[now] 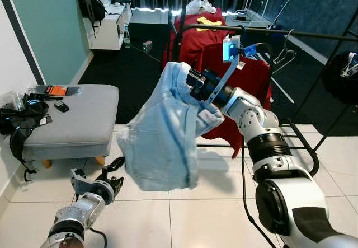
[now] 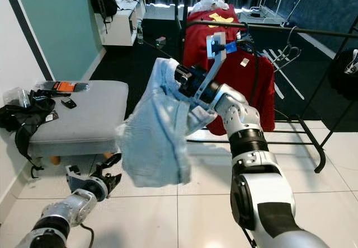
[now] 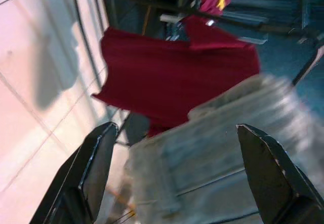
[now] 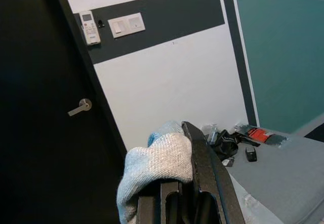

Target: Hang hanger

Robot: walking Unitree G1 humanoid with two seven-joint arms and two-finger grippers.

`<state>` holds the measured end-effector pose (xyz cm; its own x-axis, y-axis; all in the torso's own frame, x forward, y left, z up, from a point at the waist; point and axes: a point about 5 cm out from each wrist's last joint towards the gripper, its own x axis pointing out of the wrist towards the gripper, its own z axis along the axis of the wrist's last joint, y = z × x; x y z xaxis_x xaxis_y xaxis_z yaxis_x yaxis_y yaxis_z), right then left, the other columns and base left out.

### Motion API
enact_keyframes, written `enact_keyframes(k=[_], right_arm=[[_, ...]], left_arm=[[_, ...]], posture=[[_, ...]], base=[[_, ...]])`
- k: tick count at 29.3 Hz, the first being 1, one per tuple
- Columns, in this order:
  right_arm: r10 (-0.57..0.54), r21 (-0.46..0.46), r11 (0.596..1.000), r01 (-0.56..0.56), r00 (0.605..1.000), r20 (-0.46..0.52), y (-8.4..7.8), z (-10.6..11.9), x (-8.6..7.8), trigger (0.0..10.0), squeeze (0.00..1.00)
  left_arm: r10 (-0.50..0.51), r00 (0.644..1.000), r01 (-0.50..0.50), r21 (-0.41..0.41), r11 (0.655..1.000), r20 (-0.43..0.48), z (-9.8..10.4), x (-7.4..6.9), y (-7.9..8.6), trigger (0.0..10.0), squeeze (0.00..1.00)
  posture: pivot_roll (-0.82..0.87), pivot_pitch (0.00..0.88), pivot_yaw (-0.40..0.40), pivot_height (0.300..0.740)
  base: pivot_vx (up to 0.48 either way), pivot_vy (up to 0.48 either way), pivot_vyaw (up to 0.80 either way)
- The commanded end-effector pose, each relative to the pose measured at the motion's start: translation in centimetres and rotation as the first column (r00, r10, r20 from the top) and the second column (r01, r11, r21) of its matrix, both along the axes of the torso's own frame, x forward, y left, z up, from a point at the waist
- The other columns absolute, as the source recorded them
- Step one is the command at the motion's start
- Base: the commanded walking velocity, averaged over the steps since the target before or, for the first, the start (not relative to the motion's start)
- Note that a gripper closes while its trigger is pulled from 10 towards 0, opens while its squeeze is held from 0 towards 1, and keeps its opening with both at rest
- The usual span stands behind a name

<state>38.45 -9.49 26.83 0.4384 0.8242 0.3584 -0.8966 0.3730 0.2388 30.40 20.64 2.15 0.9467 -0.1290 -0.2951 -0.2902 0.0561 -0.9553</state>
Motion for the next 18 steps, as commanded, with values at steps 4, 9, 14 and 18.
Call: enact_keyframes(k=[4, 9, 14, 18], right_arm=[[0.041, 0.031, 0.999, -0.042, 0.998, 0.042, 0.2, 0.9, -0.5, 0.0, 0.0], [0.046, 0.025, 0.999, -0.047, 0.998, 0.044, 0.1, 0.8, -0.6, 0.0, 0.0], [0.024, 0.017, 1.0, -0.025, 0.999, 0.046, 0.1, 0.9, -0.5, 0.0, 0.0], [0.016, 0.01, 1.0, -0.016, 0.999, 0.047, 0.1, 0.9, -0.4, 0.0, 0.0]], left_arm=[[0.066, 0.994, -0.057, -0.101, 0.993, 0.087, 1.5, 1.2, -0.1, 10.0, 1.0], [-0.094, 0.99, 0.102, -0.071, 0.992, 0.105, 1.8, 1.5, -2.4, 10.0, 0.0], [-0.167, 0.986, 0.167, 0.006, 0.986, 0.023, 0.6, 0.6, -2.2, 10.0, 0.0], [-0.173, 0.985, 0.173, 0.022, 0.985, 0.001, 0.3, 0.2, -1.7, 10.0, 0.0]], posture=[[-0.01, 0.034, -0.079, 0.74], [-0.01, 0.03, -0.074, 0.74], [-0.01, 0.028, -0.076, 0.74], [-0.01, 0.027, -0.077, 0.74]], base=[[0.0, 0.0, 0.0], [0.0, 0.0, 0.0], [0.0, 0.0, 0.0], [0.0, 0.0, 0.0]])
